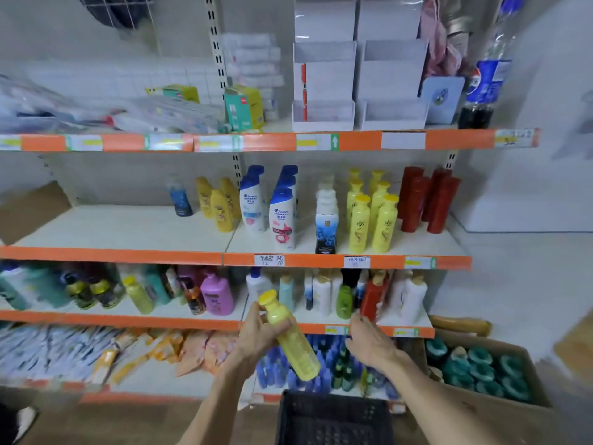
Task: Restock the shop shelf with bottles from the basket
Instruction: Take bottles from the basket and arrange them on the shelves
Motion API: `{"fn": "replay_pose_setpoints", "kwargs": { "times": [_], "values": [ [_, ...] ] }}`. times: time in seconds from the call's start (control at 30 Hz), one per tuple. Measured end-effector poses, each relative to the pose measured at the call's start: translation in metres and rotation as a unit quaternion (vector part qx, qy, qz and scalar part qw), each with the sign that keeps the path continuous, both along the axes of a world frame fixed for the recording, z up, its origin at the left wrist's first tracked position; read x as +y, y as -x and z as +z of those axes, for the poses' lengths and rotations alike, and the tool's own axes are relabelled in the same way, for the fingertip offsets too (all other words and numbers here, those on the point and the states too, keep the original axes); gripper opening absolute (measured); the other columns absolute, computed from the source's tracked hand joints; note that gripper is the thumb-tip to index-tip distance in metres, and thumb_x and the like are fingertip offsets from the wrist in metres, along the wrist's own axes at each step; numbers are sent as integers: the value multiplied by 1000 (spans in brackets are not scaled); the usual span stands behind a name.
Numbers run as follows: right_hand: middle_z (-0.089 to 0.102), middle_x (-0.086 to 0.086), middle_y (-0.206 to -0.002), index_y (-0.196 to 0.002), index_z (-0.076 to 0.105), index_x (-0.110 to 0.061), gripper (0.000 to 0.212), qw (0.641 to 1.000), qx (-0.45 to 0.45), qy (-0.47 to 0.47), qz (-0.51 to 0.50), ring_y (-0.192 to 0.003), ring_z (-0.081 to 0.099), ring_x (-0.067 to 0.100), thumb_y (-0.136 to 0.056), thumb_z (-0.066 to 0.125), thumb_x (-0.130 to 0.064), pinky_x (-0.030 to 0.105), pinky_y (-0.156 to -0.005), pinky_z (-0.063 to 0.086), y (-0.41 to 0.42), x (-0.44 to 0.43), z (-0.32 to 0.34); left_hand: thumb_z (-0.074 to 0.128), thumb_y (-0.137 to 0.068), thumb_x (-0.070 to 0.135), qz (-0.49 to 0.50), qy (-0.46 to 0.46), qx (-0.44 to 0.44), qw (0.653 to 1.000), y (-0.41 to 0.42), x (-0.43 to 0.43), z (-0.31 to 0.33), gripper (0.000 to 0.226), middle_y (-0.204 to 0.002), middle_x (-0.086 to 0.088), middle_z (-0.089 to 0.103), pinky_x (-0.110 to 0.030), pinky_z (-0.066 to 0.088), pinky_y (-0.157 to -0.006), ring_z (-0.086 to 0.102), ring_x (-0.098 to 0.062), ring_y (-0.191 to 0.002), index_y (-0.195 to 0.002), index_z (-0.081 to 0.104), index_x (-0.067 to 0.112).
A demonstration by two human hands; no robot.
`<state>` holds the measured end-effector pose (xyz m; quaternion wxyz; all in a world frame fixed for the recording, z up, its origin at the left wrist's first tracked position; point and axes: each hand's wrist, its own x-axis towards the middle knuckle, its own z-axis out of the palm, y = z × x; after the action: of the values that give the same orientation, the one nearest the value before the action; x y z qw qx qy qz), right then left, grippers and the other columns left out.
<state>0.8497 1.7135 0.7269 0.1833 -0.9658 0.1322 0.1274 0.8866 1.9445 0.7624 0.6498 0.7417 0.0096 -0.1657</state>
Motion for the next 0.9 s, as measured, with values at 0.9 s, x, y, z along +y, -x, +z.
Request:
{"fn": "replay_pose_setpoints", "kwargs": {
  "times": [0.9],
  "values": [
    [47, 10, -137, -134, 40, -13, 41, 989, -11, 10, -147, -127, 49, 33, -97, 53, -21, 41, -96, 44, 28, -183, 13, 70, -78, 3, -247, -106, -193, 944, -40, -238, 54, 35, -100, -8, 63, -25, 51, -75, 60, -22, -92, -110, 54, 6]
  ]
}}
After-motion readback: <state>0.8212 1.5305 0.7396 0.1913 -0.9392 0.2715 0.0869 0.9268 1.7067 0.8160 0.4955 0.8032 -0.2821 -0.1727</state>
